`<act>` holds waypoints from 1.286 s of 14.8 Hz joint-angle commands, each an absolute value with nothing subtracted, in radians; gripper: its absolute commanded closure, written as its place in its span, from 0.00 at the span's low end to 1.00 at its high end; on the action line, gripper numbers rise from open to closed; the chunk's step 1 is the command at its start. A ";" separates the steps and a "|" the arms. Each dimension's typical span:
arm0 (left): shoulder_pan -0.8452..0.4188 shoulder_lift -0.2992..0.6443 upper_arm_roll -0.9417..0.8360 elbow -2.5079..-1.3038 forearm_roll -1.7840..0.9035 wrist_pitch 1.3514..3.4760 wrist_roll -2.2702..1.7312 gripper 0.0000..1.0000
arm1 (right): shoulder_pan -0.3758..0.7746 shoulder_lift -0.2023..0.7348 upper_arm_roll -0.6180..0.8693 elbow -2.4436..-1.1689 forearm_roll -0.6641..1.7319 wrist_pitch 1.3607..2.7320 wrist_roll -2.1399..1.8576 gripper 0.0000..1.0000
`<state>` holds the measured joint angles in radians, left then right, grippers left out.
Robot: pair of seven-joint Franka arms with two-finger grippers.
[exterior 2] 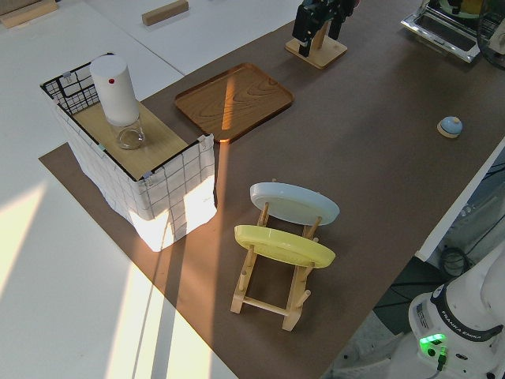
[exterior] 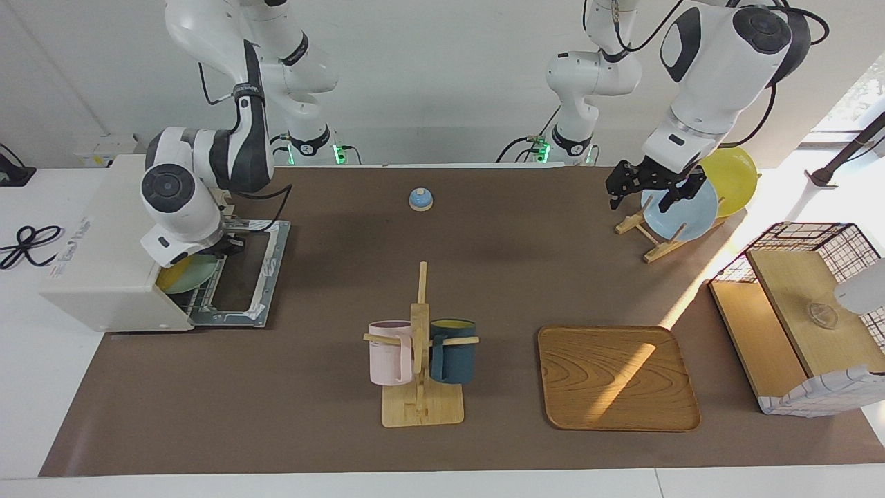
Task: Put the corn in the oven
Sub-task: 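Carry the corn into the open oven with the right gripper and release it, then withdraw the right gripper out of the oven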
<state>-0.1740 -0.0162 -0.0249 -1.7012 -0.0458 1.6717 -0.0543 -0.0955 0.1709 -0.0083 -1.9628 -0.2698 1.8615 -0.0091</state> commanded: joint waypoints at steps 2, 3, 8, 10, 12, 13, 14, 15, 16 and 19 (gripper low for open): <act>-0.166 -0.028 -0.026 -1.703 -0.058 1.671 -0.046 0.00 | -0.110 0.141 0.006 -2.011 -0.278 1.910 -0.022 0.91; -0.166 -0.028 -0.026 -1.703 -0.057 1.671 -0.046 0.00 | -0.107 0.144 0.006 -2.006 -0.276 1.908 -0.018 0.83; -0.166 -0.026 -0.026 -1.703 -0.058 1.671 -0.046 0.00 | -0.097 0.161 0.012 -1.935 -0.177 1.876 -0.018 0.63; -0.166 -0.028 -0.026 -1.703 -0.058 1.671 -0.046 0.00 | -0.046 0.163 0.014 -1.915 -0.160 1.861 -0.008 0.65; -0.166 -0.028 -0.026 -1.703 -0.058 1.671 -0.046 0.00 | -0.011 0.164 0.014 -1.919 -0.121 1.885 0.069 0.77; -0.166 -0.028 -0.026 -1.703 -0.058 1.671 -0.046 0.00 | 0.020 0.163 0.014 -1.933 -0.097 1.920 0.116 0.79; -0.166 -0.028 -0.026 -1.703 -0.058 1.671 -0.046 0.00 | 0.035 0.161 0.014 -1.963 -0.089 1.963 0.145 0.86; -0.166 -0.028 -0.026 -1.703 -0.058 1.671 -0.046 0.00 | 0.041 0.160 0.015 -1.995 -0.087 2.003 0.159 0.98; -0.166 -0.028 -0.026 -1.703 -0.058 1.671 -0.046 0.00 | 0.051 0.158 0.014 -2.032 -0.087 2.046 0.172 1.00; -0.166 -0.028 -0.026 -1.703 -0.058 1.671 -0.046 0.00 | 0.054 0.156 0.015 -2.104 -0.087 2.097 0.204 1.00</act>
<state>-0.1740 -0.0162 -0.0248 -1.7011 -0.0458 1.6717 -0.0543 0.0639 0.1708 0.0127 -2.0412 -0.1023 2.0551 0.1793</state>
